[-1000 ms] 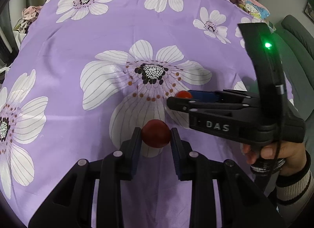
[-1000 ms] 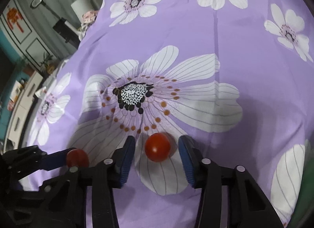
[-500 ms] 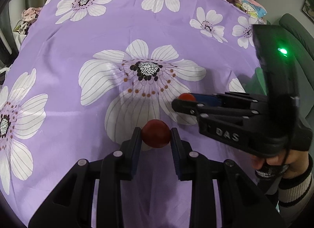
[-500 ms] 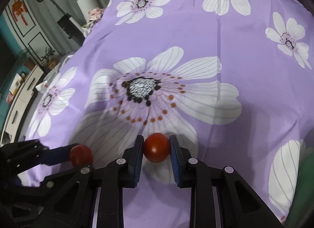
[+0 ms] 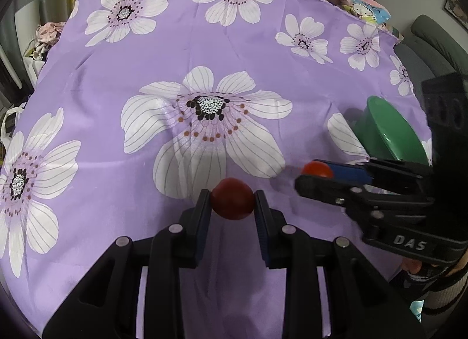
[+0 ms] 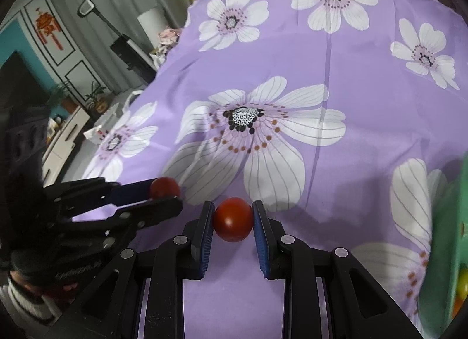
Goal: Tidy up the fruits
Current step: 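Carry both cherry tomatoes in both grippers toward the green bowl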
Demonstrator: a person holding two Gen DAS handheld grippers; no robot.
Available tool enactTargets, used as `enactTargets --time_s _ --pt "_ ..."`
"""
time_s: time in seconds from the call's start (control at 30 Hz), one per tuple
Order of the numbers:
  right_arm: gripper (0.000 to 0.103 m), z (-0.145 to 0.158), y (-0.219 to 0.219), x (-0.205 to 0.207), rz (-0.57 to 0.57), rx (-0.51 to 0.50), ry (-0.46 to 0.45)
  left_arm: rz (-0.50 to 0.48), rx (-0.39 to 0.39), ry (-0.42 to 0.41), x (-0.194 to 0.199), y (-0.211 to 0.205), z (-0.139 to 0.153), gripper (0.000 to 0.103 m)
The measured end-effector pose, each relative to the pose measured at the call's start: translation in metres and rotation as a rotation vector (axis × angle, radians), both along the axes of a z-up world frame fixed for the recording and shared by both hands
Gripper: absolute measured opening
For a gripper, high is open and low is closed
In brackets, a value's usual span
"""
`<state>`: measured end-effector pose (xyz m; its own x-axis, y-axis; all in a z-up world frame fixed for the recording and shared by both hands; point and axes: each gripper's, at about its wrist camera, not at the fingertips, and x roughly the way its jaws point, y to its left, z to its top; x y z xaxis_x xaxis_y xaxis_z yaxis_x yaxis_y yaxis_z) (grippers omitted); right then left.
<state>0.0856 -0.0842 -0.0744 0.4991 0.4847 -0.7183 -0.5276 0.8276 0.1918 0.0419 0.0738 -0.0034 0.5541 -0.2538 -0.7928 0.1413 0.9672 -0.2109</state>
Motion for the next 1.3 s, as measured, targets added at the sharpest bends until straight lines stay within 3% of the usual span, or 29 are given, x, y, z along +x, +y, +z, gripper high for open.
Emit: enactTargets --time_s 0.5,1.3 --pt "0.028 0.016 -0.046 -0.036 -0.071 0.055 -0.062 -0.068 0.045 -0.031 -0.015 -0.038 0.013 0.029" --pt "0.028 0.036 -0.122 -0.06 -0.2 0.171 -0.153 -0.226 0.101 -0.084 -0.01 -0.12 0.039 0.029"
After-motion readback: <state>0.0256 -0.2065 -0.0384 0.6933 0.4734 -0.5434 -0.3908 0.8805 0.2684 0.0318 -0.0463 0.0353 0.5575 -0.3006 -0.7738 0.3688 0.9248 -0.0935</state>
